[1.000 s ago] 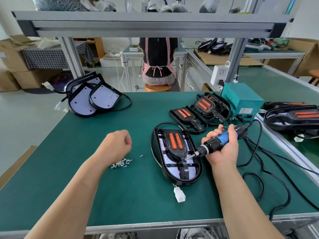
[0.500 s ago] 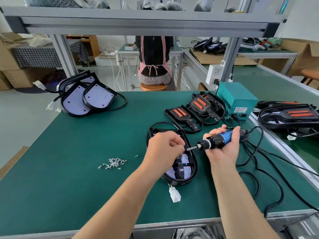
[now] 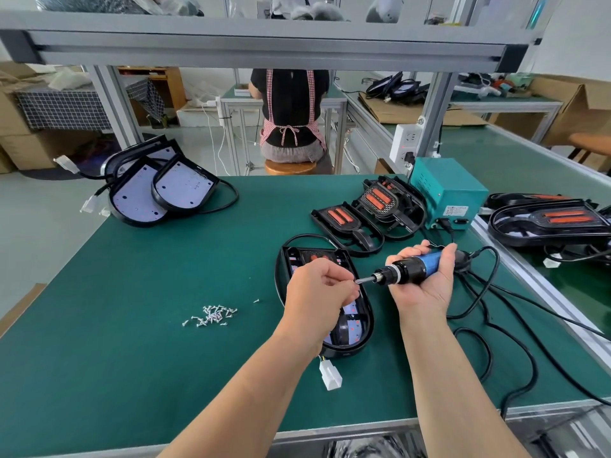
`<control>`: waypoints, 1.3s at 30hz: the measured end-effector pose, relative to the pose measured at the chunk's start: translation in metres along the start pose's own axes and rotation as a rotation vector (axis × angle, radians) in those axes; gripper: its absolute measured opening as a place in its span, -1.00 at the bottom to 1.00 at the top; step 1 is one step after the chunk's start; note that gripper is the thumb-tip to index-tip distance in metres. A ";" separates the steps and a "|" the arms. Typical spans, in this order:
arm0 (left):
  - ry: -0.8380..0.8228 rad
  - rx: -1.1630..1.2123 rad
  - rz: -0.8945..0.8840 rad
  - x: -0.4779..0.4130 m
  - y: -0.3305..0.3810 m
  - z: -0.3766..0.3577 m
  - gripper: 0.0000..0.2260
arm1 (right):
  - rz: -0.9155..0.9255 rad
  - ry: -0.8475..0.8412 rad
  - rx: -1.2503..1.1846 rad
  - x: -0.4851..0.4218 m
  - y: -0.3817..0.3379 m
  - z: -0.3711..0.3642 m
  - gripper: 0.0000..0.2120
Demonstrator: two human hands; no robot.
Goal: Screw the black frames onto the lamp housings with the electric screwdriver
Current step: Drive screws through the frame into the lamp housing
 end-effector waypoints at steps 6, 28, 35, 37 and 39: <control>0.065 -0.103 -0.018 0.003 0.002 -0.002 -0.80 | -0.008 -0.003 -0.018 0.001 0.002 0.000 -0.67; 0.149 -0.478 -0.354 0.022 0.020 0.005 -0.83 | 0.112 0.140 0.130 0.027 0.006 -0.046 -0.73; 0.390 -0.172 -0.241 0.015 0.012 0.059 -0.81 | 0.237 -0.055 0.419 0.033 0.008 -0.086 -0.77; 0.413 -0.164 -0.016 0.000 -0.001 0.074 -0.68 | 0.254 -0.142 0.547 0.034 0.012 -0.099 -0.74; 0.271 -0.190 0.173 -0.015 -0.013 0.075 -0.49 | 0.263 -0.235 0.667 0.036 0.020 -0.110 -0.71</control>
Point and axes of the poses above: each hand's wrist, its own x-axis away from the middle knuckle, its own z-axis out of the back of the hand, y = z × x, the point moved 3 cm from there along -x, towards the middle knuckle, and after that the axes turned 14 degrees about -y, right-handed, at the moved point
